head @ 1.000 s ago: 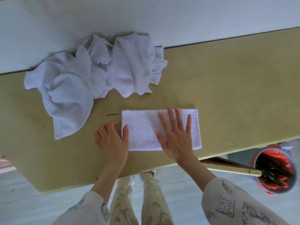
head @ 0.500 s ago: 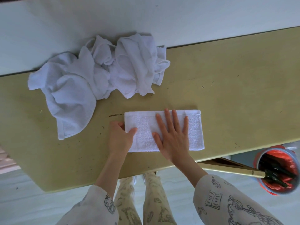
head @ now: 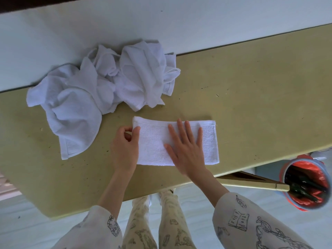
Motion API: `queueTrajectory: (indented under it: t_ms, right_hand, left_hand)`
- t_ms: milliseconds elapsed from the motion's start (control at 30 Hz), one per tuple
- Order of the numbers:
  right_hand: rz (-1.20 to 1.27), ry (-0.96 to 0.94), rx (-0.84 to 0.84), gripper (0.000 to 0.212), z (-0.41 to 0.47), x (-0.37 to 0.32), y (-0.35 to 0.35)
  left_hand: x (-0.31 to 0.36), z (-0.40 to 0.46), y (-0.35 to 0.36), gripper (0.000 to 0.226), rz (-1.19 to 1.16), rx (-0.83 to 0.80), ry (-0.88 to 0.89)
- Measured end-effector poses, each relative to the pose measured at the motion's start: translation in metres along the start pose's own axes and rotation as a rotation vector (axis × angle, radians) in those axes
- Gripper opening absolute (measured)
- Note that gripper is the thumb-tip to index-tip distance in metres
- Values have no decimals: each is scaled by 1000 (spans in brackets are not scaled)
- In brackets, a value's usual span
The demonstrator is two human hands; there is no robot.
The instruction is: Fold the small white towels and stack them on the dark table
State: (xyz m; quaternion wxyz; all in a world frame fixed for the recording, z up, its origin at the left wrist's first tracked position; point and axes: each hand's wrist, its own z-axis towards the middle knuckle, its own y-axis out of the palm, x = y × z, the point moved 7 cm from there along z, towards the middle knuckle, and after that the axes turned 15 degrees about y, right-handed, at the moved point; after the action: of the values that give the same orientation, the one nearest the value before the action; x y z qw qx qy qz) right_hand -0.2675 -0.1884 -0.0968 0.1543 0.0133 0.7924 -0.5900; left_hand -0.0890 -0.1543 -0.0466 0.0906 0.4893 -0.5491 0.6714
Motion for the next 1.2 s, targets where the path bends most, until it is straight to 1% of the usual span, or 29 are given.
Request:
queueTrajectory:
  t_ms: [100, 167, 200, 233, 300, 367, 467, 567, 633, 767, 1067, 1133, 1200]
  right_hand:
    - [414, 29, -38, 52, -5, 13, -27]
    - [588, 136, 22, 39, -12, 34, -48]
    - [654, 213, 60, 31, -15, 47, -56]
    - [730, 306, 57, 25, -18, 60, -61]
    - [898, 491, -56, 20, -23, 79, -60]
    - [1021, 601, -169, 22, -25, 90, -55]
    - [1075, 674, -226, 23, -27, 100, -46]
    - [1117, 757, -218, 20, -27, 110, -36]
    - [1135, 797, -204, 19, -28, 115, -34]
    - [1125, 805, -215, 20, -28, 116, -30]
    - [1082, 800, -220, 28, -27, 118, -31]
    - [1059, 789, -227, 22, -25, 116, -34]
    - [1023, 788, -223, 22, -23, 114, -36]
  left_hand:
    - [18, 5, 0, 15, -81, -15, 17]
    - [31, 4, 6, 12, -140, -36, 12]
    - [39, 1, 11, 12, -163, -53, 15]
    - [47, -2, 18, 12, -177, -76, 26]
    - [62, -10, 36, 9, -184, -150, 63]
    - [73, -18, 56, 10, -180, -238, 92]
    - [83, -28, 88, 12, -145, -367, 113]
    - [83, -37, 113, 18, -83, -454, 128]
    - [85, -39, 124, 20, -59, -480, 144]
    - [91, -41, 138, 22, -33, -517, 192]
    - [96, -52, 154, 26, -78, -631, 186]
    - [96, -53, 152, 33, -101, -635, 202]
    - [94, -52, 145, 38, -115, -589, 242]
